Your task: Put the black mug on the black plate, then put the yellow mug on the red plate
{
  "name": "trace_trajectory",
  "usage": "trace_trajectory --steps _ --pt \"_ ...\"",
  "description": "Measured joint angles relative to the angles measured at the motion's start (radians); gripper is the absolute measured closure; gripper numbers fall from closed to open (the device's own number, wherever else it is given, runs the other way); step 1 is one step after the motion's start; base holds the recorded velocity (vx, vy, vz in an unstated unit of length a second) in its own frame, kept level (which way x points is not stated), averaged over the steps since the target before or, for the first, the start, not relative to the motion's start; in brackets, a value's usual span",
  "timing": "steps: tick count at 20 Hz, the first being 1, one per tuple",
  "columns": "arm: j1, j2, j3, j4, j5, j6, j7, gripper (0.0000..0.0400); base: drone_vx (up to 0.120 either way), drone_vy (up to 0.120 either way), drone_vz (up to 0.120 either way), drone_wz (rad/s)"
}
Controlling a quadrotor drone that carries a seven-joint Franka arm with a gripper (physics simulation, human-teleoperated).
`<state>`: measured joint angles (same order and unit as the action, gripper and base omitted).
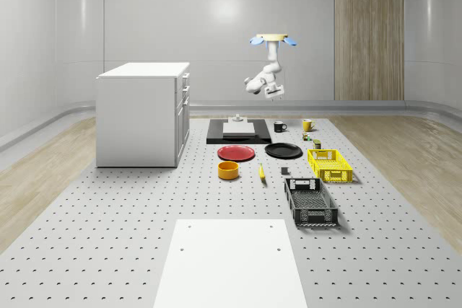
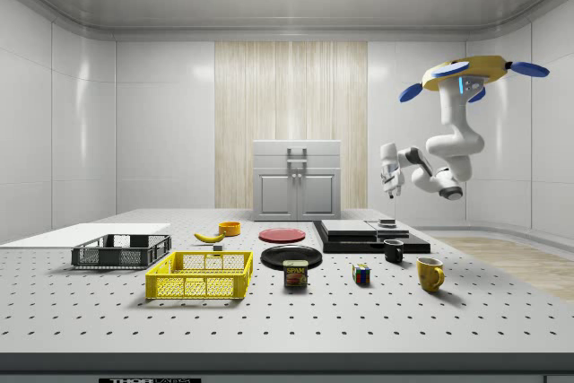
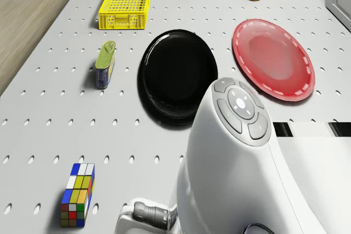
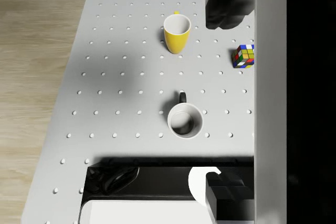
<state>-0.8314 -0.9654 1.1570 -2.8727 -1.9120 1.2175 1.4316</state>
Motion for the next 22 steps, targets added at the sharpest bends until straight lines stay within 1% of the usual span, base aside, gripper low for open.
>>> trace_trajectory --steps 1,4,5,8,14,22 --pt "-0.03 -0.01 0.015 -0.006 -0.019 -0.013 0.02 0.0 0.0 -0.04 -0.12 0.0" --pt "-0.1 -0.038 0.048 -0.017 -0.053 -0.04 0.065 0.0 0.0 -0.12 -0.12 0.0" --pt "-0.117 -0.046 0.057 -0.019 -0.06 -0.045 0.077 0.0 0.0 -0.08 -0.12 0.0" --pt "-0.155 -0.069 0.076 -0.022 -0.07 -0.052 0.103 0.0 0.0 0.0 -0.12 0.0" --pt "-0.198 -0.107 0.1 -0.023 -0.068 -0.044 0.134 0.0 0.0 0.0 -0.12 0.0" --pt "-0.226 -0.152 0.12 -0.021 -0.049 -0.013 0.157 0.0 0.0 0.0 -0.12 0.0"
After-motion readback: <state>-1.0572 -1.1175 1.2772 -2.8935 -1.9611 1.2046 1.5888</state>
